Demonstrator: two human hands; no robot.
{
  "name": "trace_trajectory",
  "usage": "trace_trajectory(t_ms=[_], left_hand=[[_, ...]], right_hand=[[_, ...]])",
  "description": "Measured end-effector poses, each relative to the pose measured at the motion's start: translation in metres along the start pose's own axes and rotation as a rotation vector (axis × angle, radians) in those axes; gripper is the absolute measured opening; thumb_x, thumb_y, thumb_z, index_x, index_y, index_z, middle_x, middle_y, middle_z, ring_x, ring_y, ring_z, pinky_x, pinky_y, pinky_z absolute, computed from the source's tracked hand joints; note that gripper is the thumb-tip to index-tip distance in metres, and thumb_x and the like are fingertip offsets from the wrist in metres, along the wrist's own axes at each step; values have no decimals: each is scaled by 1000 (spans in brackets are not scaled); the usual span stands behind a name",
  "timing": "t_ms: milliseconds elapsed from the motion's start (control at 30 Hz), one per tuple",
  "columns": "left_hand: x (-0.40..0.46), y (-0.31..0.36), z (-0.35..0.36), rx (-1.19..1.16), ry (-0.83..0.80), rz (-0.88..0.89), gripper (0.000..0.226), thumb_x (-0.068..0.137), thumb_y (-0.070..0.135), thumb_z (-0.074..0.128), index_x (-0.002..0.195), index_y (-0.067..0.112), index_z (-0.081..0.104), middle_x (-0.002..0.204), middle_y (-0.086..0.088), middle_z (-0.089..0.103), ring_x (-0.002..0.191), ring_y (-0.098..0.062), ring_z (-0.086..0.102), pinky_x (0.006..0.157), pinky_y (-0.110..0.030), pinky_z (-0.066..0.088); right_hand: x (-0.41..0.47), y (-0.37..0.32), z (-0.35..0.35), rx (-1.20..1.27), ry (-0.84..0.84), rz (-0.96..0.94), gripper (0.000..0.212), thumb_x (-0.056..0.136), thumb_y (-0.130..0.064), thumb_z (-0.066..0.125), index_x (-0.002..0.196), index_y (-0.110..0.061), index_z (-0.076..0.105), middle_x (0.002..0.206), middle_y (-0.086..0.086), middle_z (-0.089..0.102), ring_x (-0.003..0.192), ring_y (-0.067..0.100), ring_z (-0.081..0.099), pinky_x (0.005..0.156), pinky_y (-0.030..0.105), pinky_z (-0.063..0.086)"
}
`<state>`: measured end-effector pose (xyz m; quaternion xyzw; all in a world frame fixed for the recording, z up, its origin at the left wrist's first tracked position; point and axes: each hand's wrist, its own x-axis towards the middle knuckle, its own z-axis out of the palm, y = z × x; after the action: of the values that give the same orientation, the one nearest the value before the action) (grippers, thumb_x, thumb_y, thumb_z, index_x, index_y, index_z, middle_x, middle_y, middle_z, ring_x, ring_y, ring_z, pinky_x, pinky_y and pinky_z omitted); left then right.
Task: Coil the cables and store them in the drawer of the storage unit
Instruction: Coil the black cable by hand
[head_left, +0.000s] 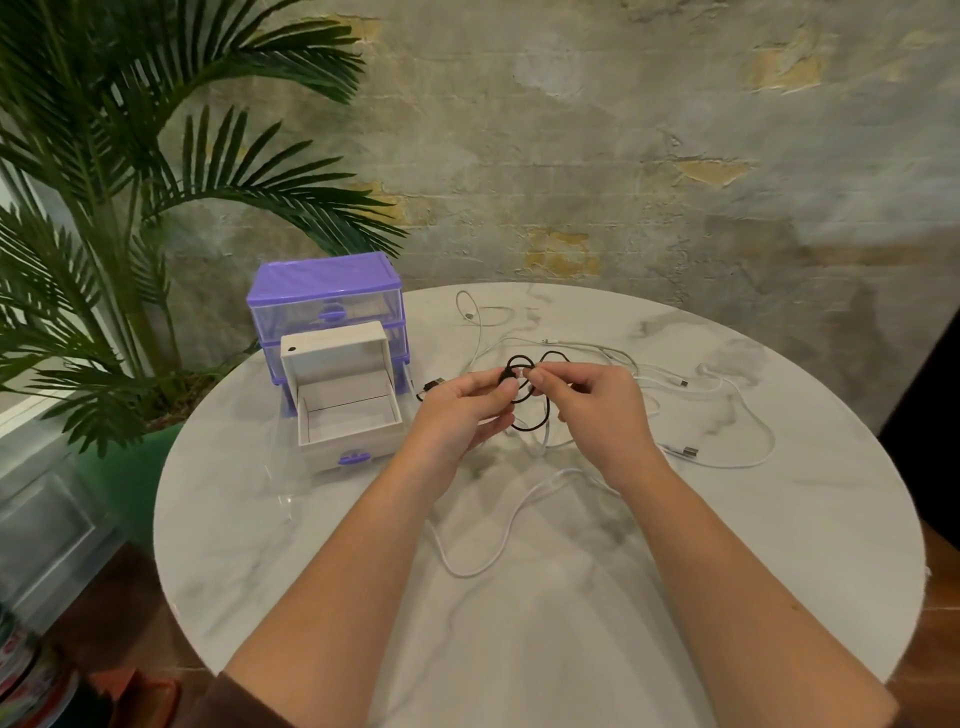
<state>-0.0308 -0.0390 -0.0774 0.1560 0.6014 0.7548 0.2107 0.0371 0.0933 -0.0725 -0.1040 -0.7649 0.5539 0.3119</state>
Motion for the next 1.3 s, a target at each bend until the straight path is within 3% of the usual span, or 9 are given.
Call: trace_trajectory(t_ms=[100,267,433,700,900,1033,1167,1300], left_hand=[[0,0,0,33,-8,19,25,87,10,68,112,9,69,102,-4,68,91,-12,64,83,-24,57],[0,3,3,74,10,21,33,90,38,64,105,9,72,97,-1,74,89,-10,67,84,-26,56],[-1,1,0,97,-11,51,24,92,30,63,95,9,74,89,-1,71,85,-10,66,86,-26,55],[-1,1,-1,93,-35,65,21,91,20,65,102,5,72,84,0,72,78,-11,67,78,-24,57],[-1,3,0,-1,15,109,18,92,19,64,102,6,70,87,-1,72,79,-10,68,75,-23,57],[1,6,-4,-134,77,109,15,92,20,63,102,10,67,88,0,70,84,-11,68,70,-20,54],[1,6,-4,-106,95,112,12,90,21,66,97,12,68,87,0,70,84,-12,68,72,-22,54],[0,5,-2,-15,93,136,15,88,21,68,98,9,68,89,-3,70,81,-14,68,82,-29,57]], right_hand=[[0,1,1,-34,20,-12,10,86,-22,71,94,-21,78,73,-18,68,60,-5,53,67,21,41],[0,4,-2,-175,42,-97,12,87,-26,70,94,-21,78,78,-14,68,71,0,55,69,24,40],[0,5,-1,-219,25,-158,12,89,-27,68,95,-23,78,78,-11,63,71,7,53,69,28,42],[-1,5,-1,-172,45,-161,13,90,-35,65,99,-35,75,78,-11,60,70,5,50,70,31,43],[0,-1,-2,88,-22,1,20,89,-22,69,107,-23,75,78,-5,69,64,7,55,64,18,47],[0,3,-1,80,-154,95,18,89,-7,67,98,-21,73,77,1,66,71,13,58,76,23,52],[4,5,-2,212,-73,163,18,95,-6,58,107,-4,70,89,7,69,73,18,64,72,24,57],[5,4,-8,414,4,182,16,96,-9,56,104,-12,70,92,11,72,76,22,69,71,25,59]])
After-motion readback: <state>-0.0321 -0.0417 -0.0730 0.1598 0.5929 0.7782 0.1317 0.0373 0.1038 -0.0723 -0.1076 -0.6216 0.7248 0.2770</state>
